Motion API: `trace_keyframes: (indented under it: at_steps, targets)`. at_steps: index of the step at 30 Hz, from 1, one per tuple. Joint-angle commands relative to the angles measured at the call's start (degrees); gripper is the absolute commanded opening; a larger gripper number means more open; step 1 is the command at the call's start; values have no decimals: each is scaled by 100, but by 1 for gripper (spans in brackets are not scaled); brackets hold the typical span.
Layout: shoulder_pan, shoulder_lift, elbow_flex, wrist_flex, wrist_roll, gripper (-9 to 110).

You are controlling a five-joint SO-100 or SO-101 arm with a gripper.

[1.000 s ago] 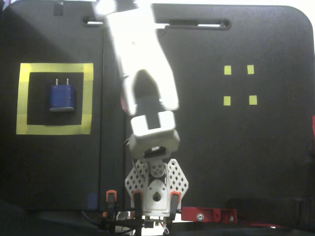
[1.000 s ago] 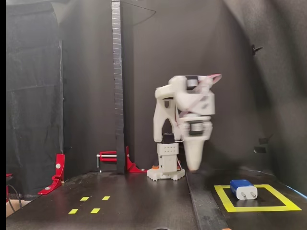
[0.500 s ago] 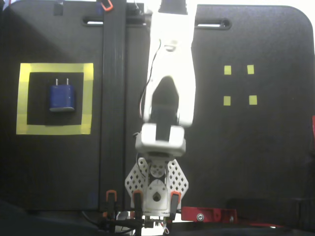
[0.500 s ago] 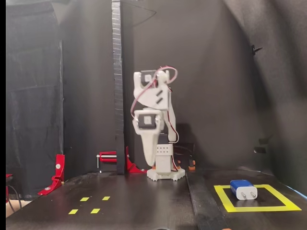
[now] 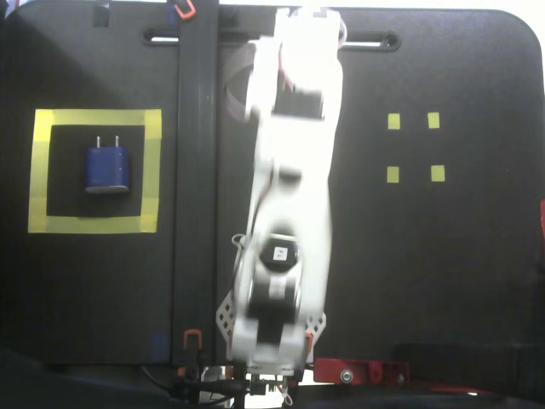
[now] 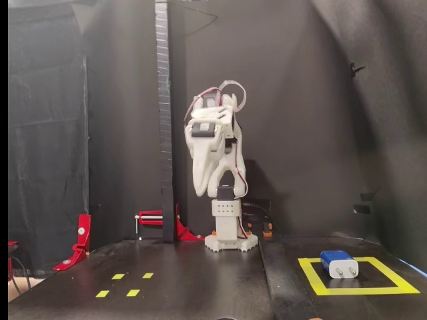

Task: Grasp the block and place it in the designated area.

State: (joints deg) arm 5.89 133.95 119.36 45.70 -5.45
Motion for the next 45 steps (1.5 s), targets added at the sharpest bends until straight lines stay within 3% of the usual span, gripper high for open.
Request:
trace_keyframes:
  at_steps: [1,20,26,33,45]
  targets:
    - [18,835,817,-826,-35,0]
    - [-132,3665,4983,-4623,-149,0]
    - [-185,4271,5933,-5150,-211,0]
    - [-264,4553,6056,-4456,-211,0]
    - [-352,5335,6073,-1459,-158,0]
